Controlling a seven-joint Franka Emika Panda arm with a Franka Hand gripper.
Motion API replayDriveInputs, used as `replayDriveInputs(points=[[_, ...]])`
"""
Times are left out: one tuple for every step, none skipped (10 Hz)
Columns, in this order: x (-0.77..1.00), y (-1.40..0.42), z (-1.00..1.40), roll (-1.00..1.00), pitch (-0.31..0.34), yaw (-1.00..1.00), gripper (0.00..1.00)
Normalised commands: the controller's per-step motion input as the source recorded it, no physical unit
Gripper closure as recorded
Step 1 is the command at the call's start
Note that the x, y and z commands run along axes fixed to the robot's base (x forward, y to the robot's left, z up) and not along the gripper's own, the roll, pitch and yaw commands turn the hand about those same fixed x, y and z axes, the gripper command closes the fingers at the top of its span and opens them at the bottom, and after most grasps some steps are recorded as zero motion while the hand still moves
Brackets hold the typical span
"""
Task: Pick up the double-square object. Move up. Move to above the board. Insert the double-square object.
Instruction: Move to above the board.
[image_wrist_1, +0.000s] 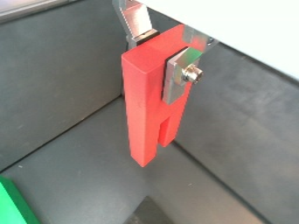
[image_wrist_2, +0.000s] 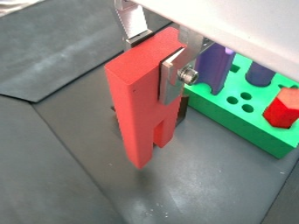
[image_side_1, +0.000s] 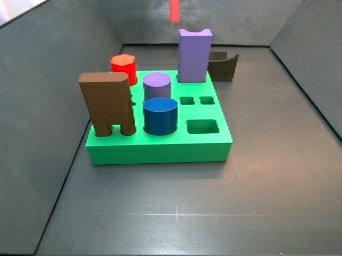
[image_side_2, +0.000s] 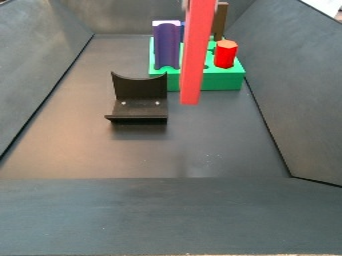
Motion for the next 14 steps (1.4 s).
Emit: replayDriveInputs(points=[[0.12, 0.17, 0.87, -0.01, 0.080, -0.03, 1.00], [0.06, 0.10, 0.66, -0.01, 0.081, -0.04, 1.00], [0.03, 0.07, 0.50, 0.00, 0.077, -0.04, 1.00], [0.02, 0.04, 0.30, 0.00, 0.076, -0.03, 1.00], [0.02, 0.04, 0.19, 0.00, 0.079, -0.03, 1.00], [-0.04, -1.00, 0.09, -0.07, 0.485, -0.17, 1.00], [-0.04, -1.00, 0.09, -0.04, 0.437, -0.12, 1.00], [-0.04, -1.00, 0.10, -0.01, 0.329, -0.04, 1.00], [-0.04, -1.00, 0.10, -0.01, 0.223, -0.03, 1.00], [-0.04, -1.00, 0.10, 0.00, 0.140, -0.01, 1.00], [-0.04, -1.00, 0.10, 0.00, 0.082, 0.00, 1.00], [-0.04, -1.00, 0.10, -0.01, 0.049, 0.00, 1.00], [-0.04, -1.00, 0.11, 0.00, 0.023, 0.01, 1.00], [-0.04, -1.00, 0.11, -0.01, 0.013, 0.01, 1.00]])
